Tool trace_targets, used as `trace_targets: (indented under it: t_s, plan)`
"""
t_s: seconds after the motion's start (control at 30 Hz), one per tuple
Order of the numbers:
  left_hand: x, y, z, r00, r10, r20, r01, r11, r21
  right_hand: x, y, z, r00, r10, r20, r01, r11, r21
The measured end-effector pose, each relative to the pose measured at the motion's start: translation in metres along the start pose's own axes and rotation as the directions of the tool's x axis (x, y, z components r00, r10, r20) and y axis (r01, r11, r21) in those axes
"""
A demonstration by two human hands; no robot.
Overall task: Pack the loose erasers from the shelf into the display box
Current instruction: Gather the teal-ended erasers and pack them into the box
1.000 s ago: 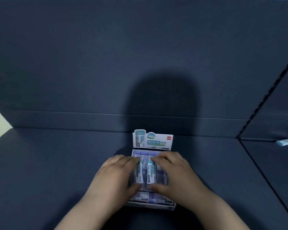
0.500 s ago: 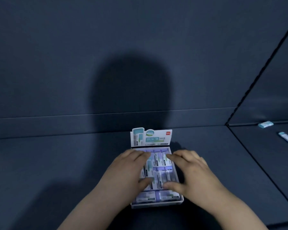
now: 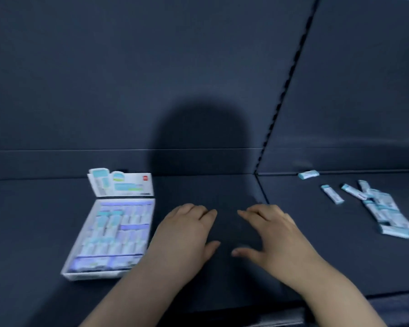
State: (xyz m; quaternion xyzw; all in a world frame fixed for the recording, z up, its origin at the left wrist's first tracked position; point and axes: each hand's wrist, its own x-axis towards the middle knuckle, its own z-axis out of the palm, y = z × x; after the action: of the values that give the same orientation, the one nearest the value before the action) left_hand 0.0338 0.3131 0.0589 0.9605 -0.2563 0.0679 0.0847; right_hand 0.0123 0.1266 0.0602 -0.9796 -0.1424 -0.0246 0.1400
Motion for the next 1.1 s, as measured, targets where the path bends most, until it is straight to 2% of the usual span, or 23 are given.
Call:
trace_targets:
  t_s: [0.2,0.33,0.57,0.77,1.1]
  plan:
    - [0.030,0.105,0.028,0.999,-0.031,0.018,0.032,0.999,-0.043,-0.047,0.095,-0.034,0.999,0.017,0.035,-0.014,0.997,-0.075]
    - [0.039,0.149,0.037,0.999,-0.042,0.019,0.044,0.997,-0.063,-0.068,0.130,-0.042,0.998,0.009,0.059,-0.004,0.997,-0.080]
    - [0.045,0.172,0.039,0.999,-0.021,0.044,0.023,0.998,-0.055,-0.080,0.155,-0.041,0.998,0.036,0.050,-0.032,0.997,-0.070]
    - [0.056,0.168,0.042,0.994,0.030,0.105,-0.025,0.998,-0.049,-0.082,0.160,-0.043,0.994,0.093,-0.058,-0.093,0.996,-0.002]
    - [0.095,0.197,0.055,0.969,0.196,0.153,-0.180,0.977,-0.113,-0.109,0.202,-0.046,0.942,0.332,-0.049,-0.331,0.943,0.010]
